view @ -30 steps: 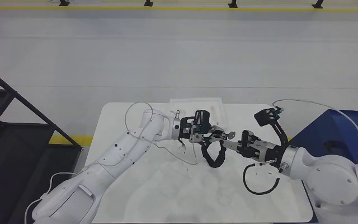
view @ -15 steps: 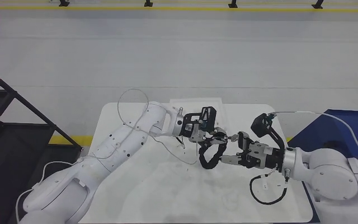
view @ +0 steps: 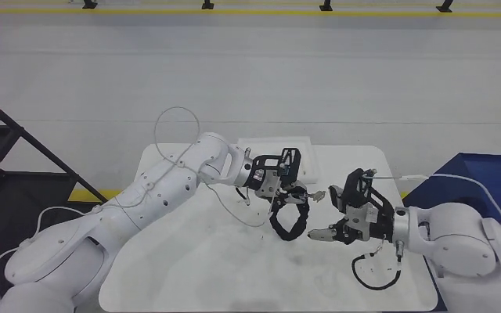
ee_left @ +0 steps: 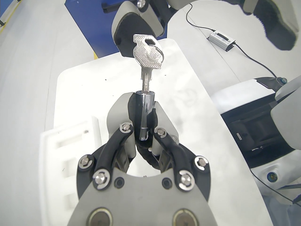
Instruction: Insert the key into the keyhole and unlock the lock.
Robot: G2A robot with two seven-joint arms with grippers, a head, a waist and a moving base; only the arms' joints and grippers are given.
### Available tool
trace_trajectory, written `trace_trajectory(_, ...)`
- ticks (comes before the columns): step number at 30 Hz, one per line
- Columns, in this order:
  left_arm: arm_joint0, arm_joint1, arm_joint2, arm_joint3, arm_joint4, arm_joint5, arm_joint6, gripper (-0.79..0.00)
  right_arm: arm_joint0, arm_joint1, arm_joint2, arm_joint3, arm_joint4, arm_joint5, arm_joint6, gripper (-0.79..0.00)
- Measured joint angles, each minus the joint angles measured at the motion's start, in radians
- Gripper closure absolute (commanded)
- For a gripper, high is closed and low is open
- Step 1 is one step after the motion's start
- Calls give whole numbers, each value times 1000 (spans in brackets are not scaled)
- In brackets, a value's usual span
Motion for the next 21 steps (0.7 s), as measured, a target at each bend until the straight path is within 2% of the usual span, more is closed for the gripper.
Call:
trace_trajectory(2,-11,6,15,-2,-26,0,-18,0,16,4,-5,14,-9,-90,-8,-785)
trace_trajectory(6,-37,17,54,-12,-93,0,-49,0,35,23,-35,14,-113,-224,-152,-785)
trace_trajectory(9,-53,22,79,-14,-129,0,-60,0,42,36,-47,8,-203,-300,-228,-785)
trace_trajectory(13,-72,25,108,-11,-158,0,-64,0,49,49,-60,-5,-309,-348,-276,-785)
trace_trajectory(15,-80,26,121,-8,-168,0,-61,0,52,53,-61,-11,-356,-362,-290,-597)
trace_trajectory(16,-83,27,127,-7,-171,0,-60,0,53,54,-60,-14,-372,-367,-295,-385)
trace_trajectory(17,-85,27,132,-6,-174,0,-58,0,54,55,-60,-17,-386,-371,-302,-323)
trace_trajectory(21,-93,28,156,-4,-184,0,-44,0,59,57,-63,-36,-457,-383,-329,-228)
